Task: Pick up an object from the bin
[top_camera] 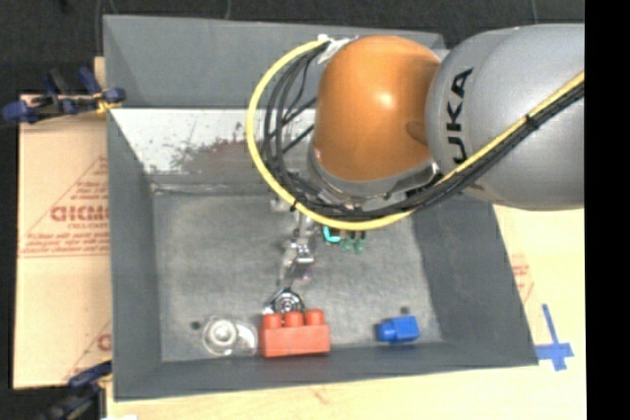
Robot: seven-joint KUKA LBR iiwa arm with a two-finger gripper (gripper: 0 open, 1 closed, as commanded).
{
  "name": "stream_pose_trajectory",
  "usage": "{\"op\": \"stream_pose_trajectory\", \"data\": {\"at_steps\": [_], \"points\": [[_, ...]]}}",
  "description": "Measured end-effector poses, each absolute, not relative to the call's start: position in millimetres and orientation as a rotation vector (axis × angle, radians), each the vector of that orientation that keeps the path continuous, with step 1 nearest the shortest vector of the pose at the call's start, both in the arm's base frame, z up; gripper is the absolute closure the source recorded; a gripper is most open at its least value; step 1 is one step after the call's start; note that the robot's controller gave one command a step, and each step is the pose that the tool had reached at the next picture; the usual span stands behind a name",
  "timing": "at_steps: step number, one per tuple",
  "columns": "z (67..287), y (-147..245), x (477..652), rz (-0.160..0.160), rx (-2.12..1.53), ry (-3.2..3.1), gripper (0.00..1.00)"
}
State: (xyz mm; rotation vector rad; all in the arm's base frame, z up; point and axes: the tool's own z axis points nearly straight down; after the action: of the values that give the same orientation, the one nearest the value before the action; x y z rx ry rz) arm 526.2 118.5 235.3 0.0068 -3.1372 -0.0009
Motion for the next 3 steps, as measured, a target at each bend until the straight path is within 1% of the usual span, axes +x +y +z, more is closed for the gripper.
{"op": "stream_pose_trajectory", "data": {"at_steps": [1,2,3], "points": [[84.5,86.2,482.0,-0.001,0.38,-3.137,0.0],[77.1,69.9,480.0,-0.014,0.058,-3.166,0.0],[79.2,71.1,482.9,-0.006,0.059,-3.151,0.0]]}}
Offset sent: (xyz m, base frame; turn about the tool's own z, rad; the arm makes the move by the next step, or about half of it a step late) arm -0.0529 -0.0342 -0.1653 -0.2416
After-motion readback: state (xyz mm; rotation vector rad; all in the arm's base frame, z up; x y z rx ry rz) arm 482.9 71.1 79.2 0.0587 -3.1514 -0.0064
